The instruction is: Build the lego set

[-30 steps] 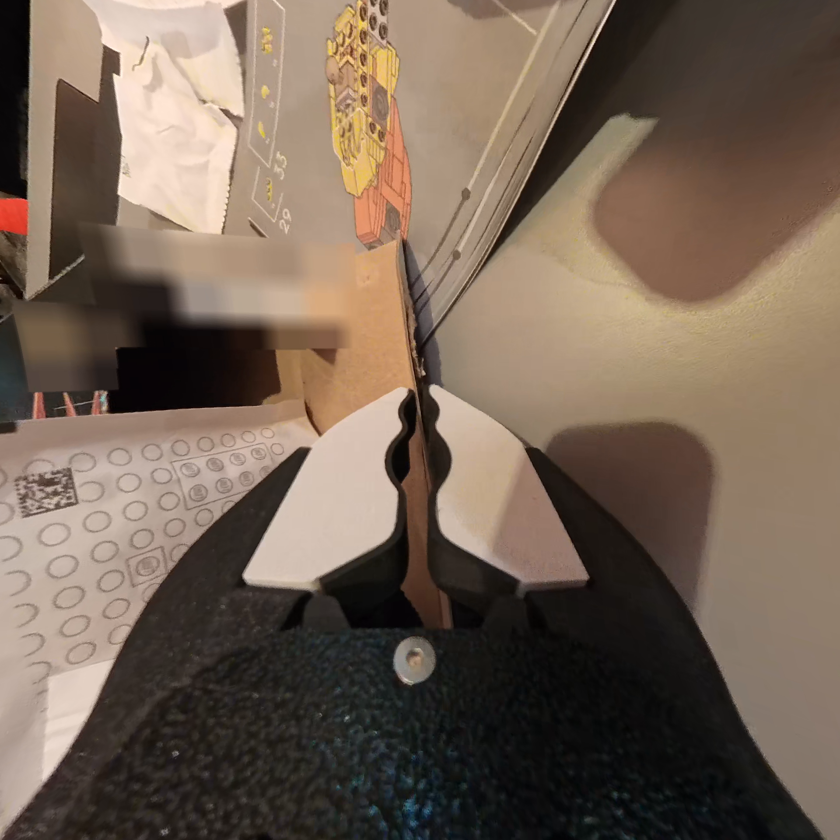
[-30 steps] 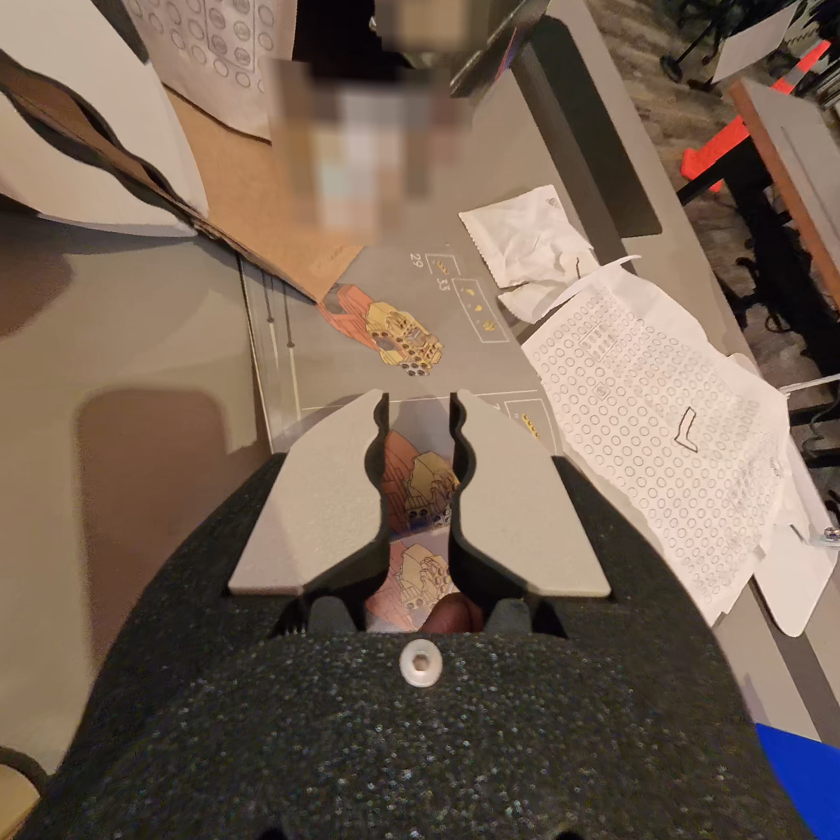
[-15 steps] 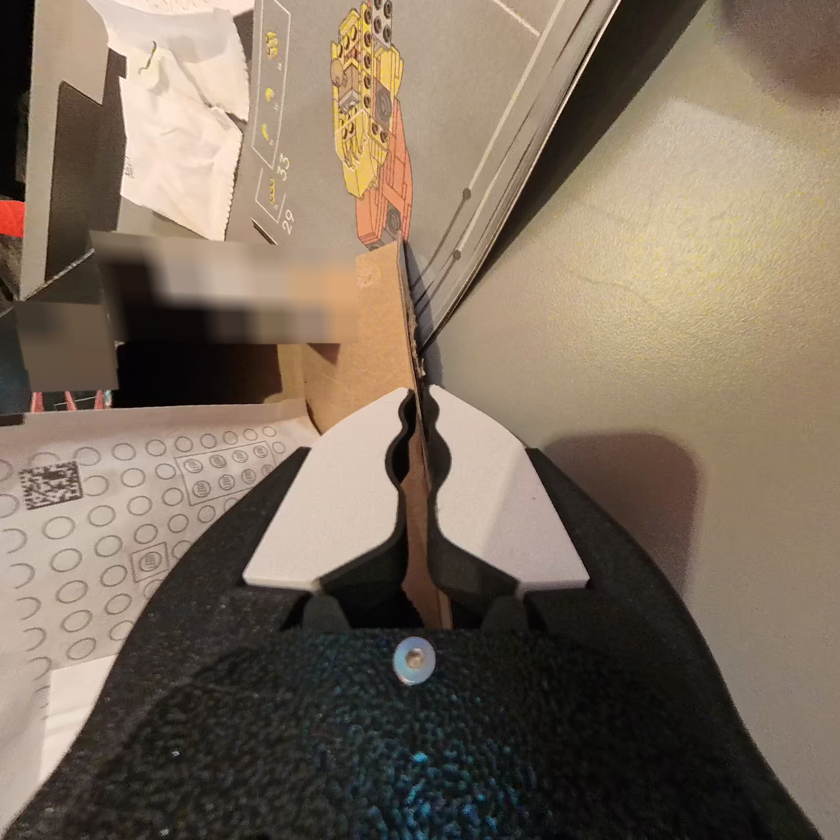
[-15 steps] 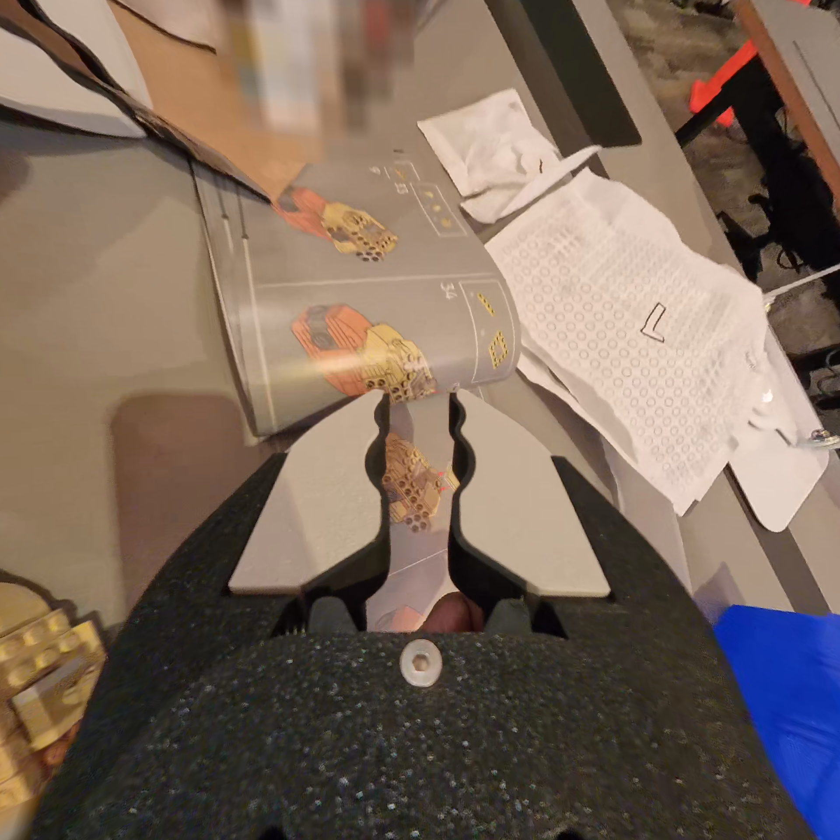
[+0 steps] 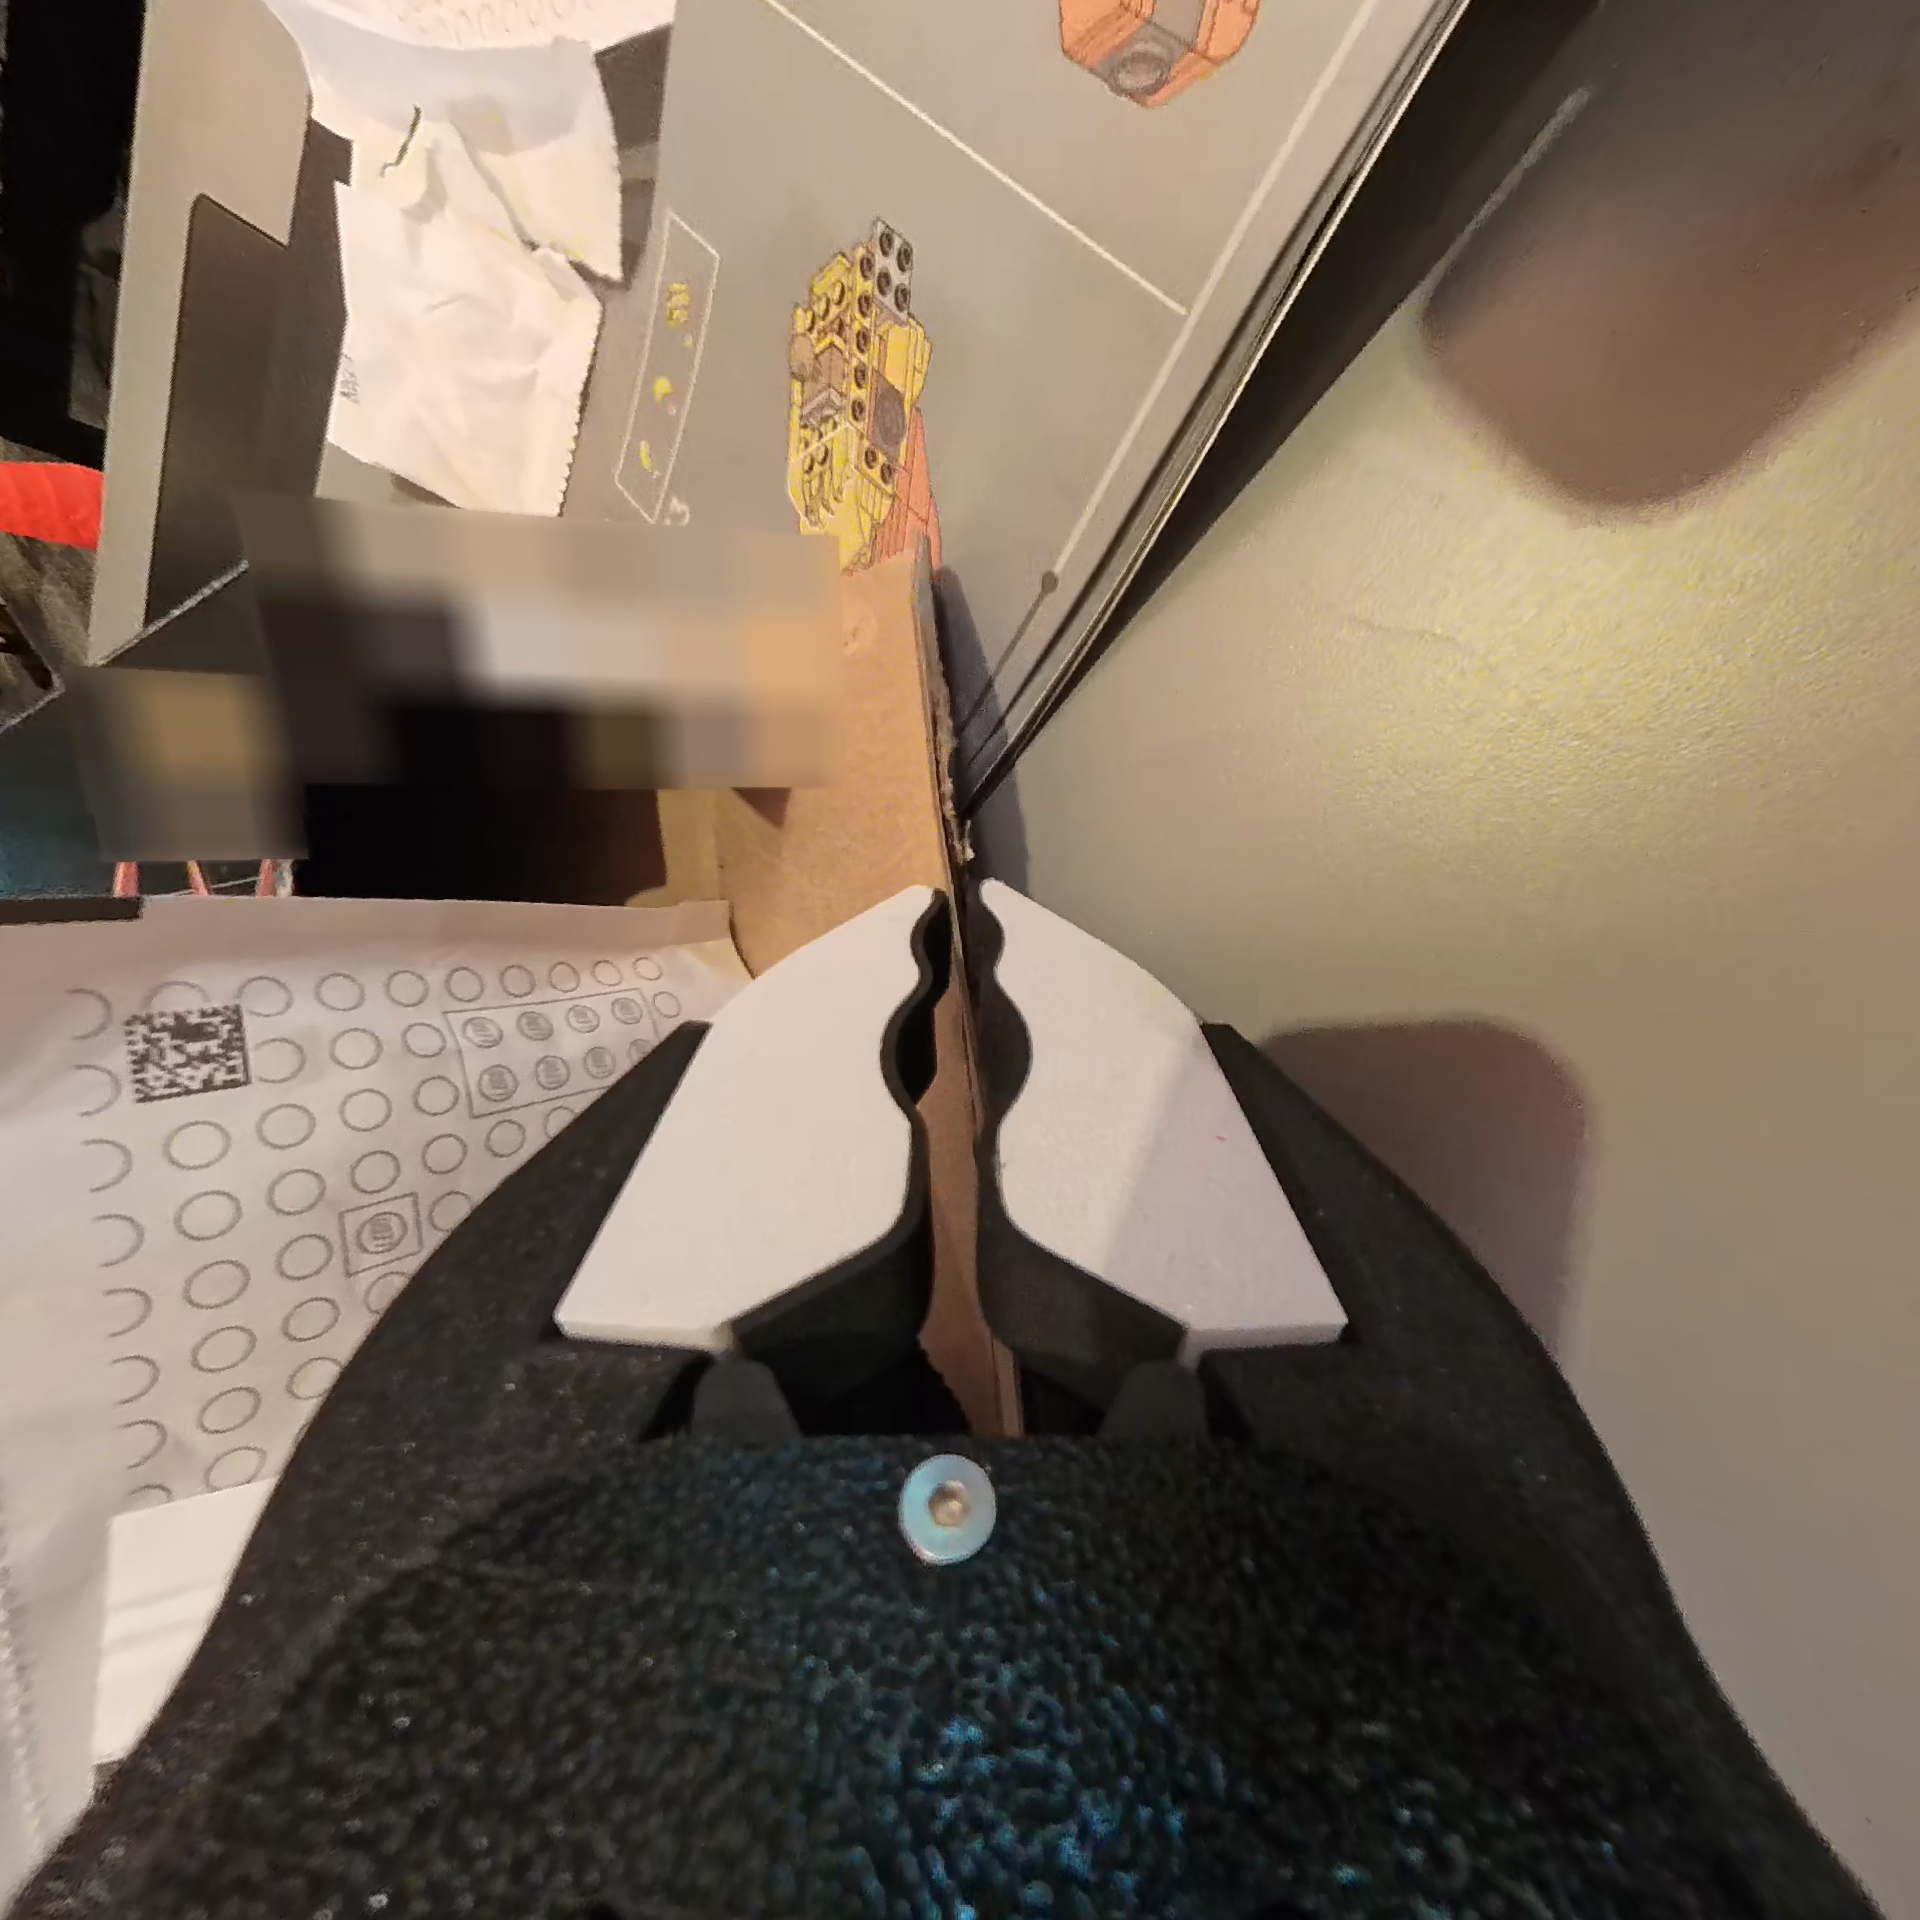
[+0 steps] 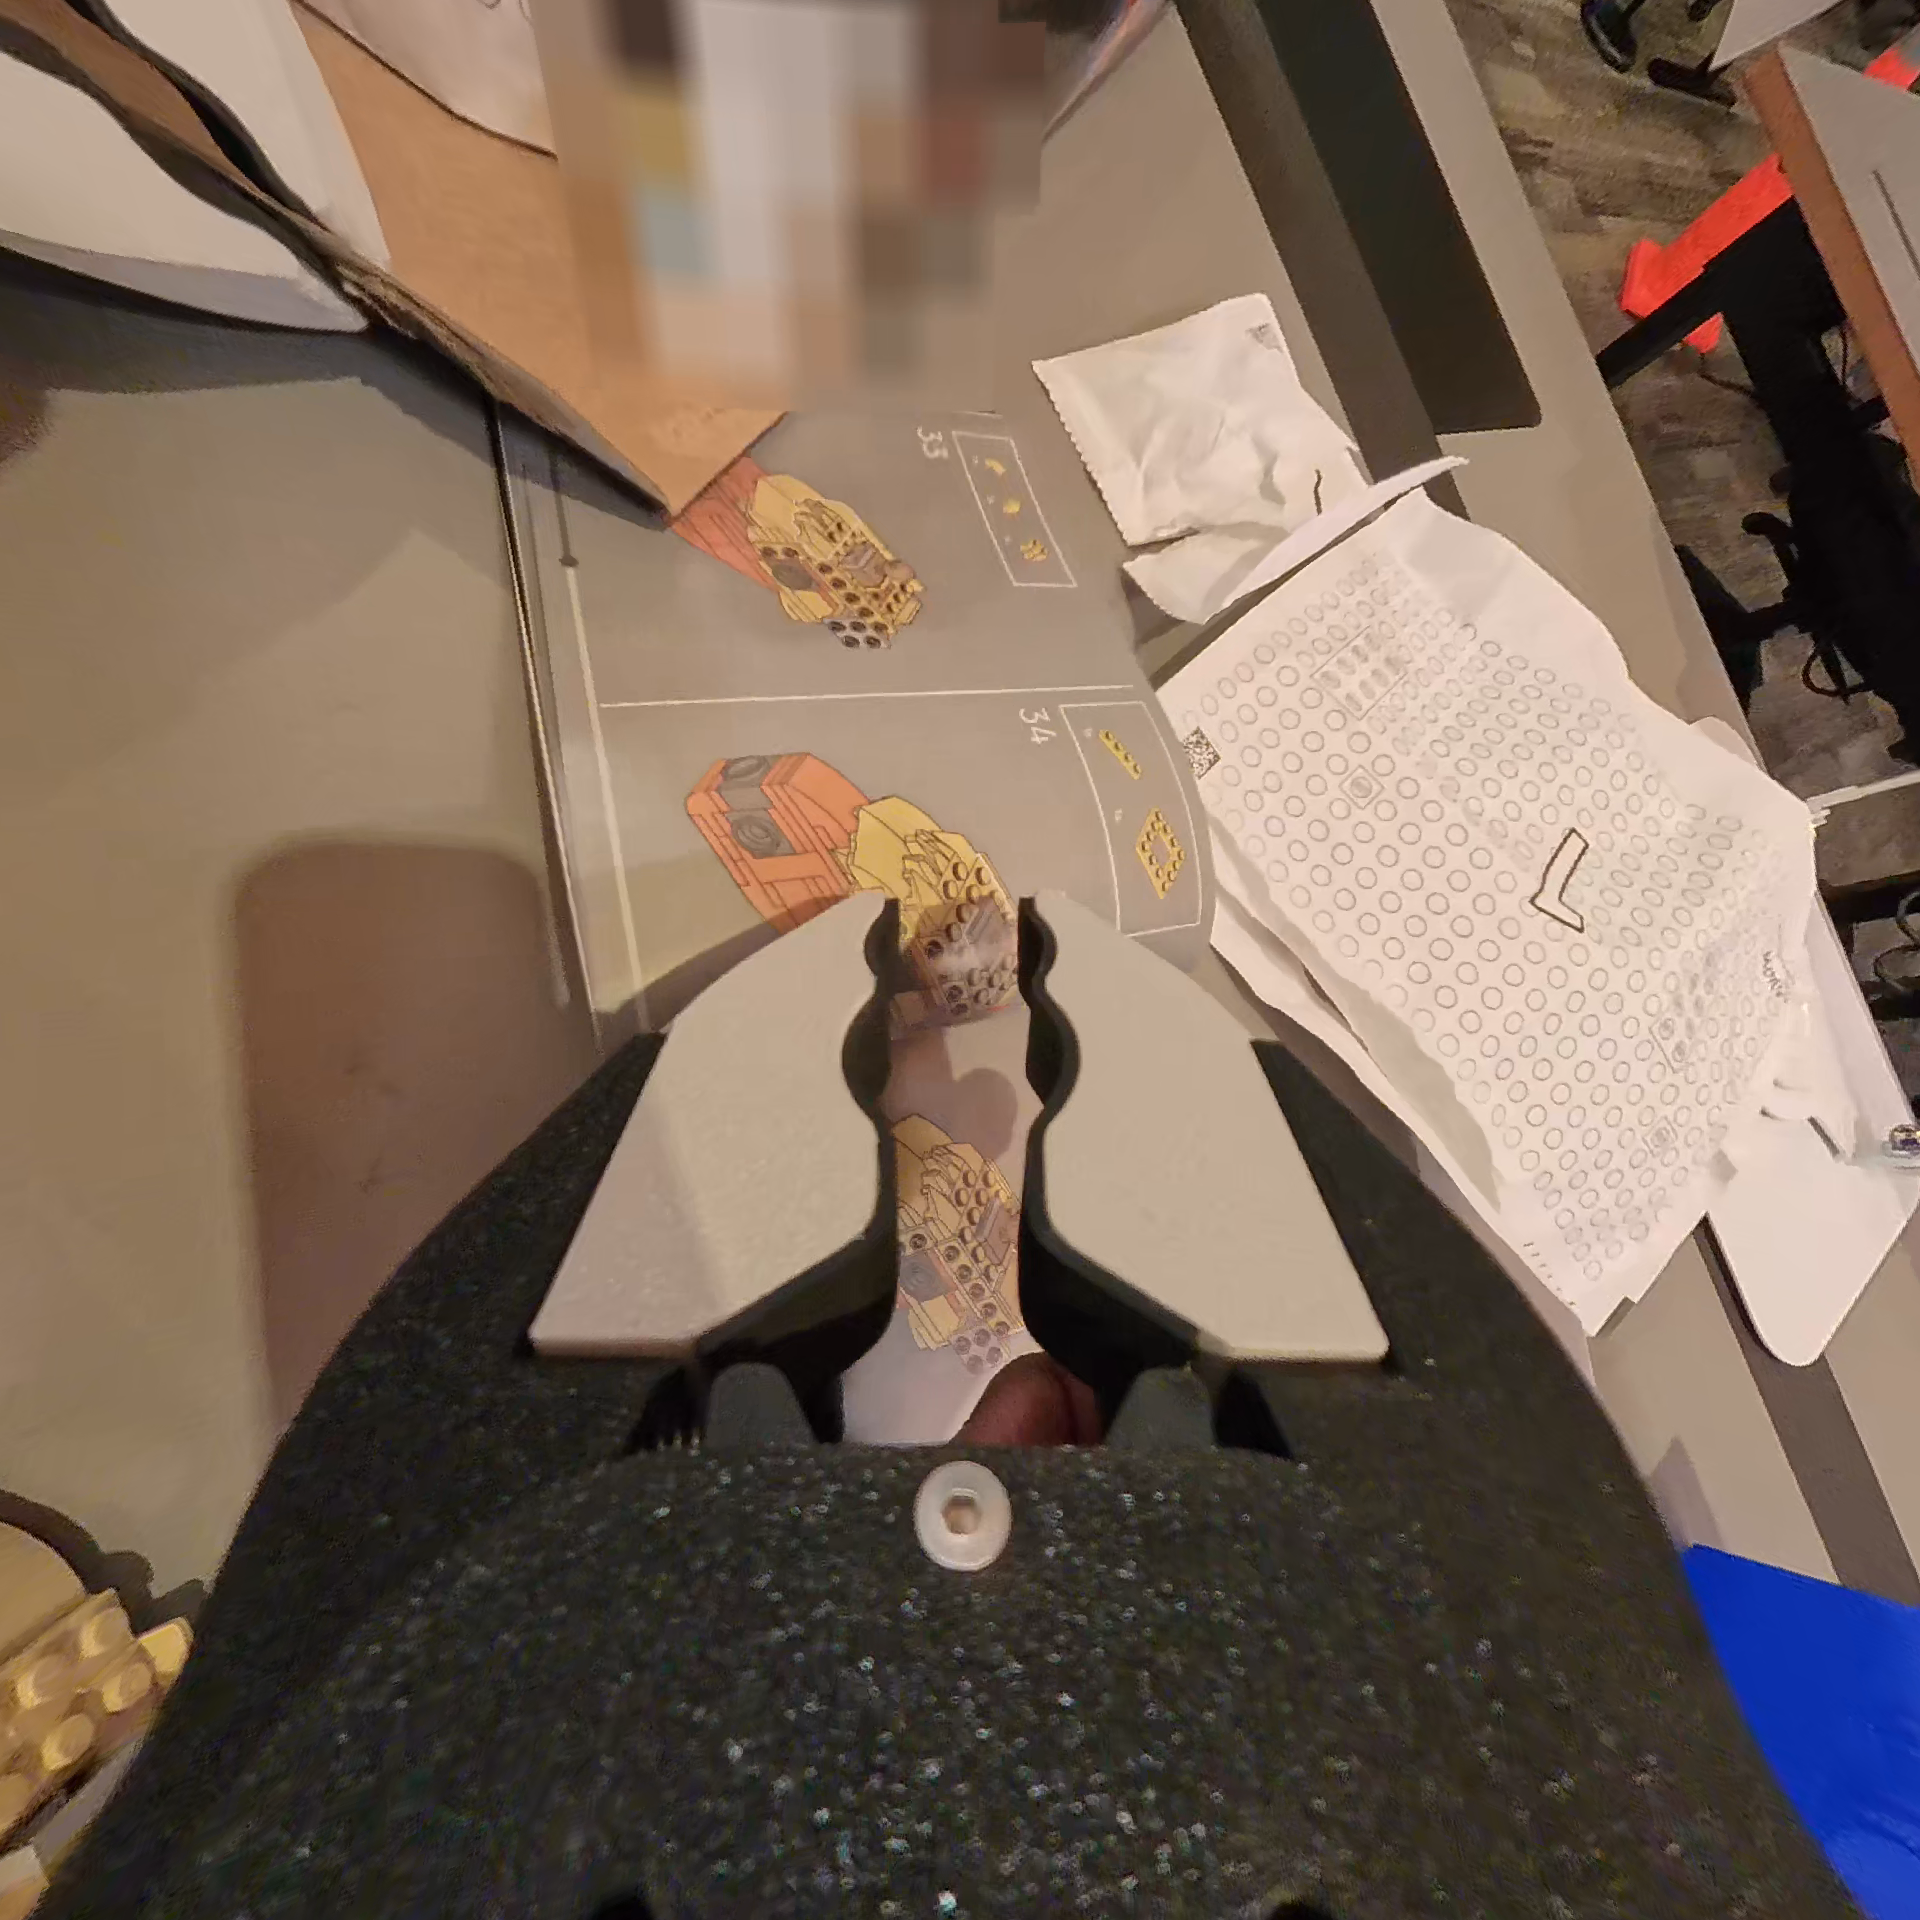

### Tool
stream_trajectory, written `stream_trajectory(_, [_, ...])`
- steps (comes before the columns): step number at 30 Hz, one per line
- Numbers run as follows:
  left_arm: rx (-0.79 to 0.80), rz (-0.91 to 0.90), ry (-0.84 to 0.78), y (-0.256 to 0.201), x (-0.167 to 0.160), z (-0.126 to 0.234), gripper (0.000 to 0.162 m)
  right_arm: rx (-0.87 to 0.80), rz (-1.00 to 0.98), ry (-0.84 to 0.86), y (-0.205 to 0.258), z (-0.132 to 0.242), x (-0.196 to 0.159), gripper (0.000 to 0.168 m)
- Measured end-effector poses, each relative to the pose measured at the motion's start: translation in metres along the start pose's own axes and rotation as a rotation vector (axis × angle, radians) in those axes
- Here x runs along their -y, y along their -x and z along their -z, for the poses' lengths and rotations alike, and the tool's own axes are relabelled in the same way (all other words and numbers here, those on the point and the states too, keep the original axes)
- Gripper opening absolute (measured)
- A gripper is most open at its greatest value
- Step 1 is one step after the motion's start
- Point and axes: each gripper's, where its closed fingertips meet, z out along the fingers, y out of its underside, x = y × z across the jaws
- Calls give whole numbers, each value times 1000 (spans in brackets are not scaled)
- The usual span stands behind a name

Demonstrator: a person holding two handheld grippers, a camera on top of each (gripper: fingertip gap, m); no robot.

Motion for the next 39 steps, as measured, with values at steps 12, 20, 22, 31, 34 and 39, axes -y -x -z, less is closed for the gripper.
stream_trajectory(12, [-21,-8,22,-6,-1,1,2,22,34,10,5,1,0,20])
stream_trajectory(20, [-54,4,14,-12,-2,-3,6,27,32,-1,5,0,0,19])
stream_trajectory(22, [-77,24,-12,-14,1,-2,10,28,30,-4,5,0,0,19])
stream_trajectory(31, [-160,135,-200,-12,24,15,19,25,25,-13,2,3,0,21])
stream_trajectory(34, [-154,144,-247,-9,30,18,20,20,25,-14,0,4,0,22])
stream_trajectory(39, [-147,162,-320,-6,40,22,20,6,18,-36,-5,11,3,23])
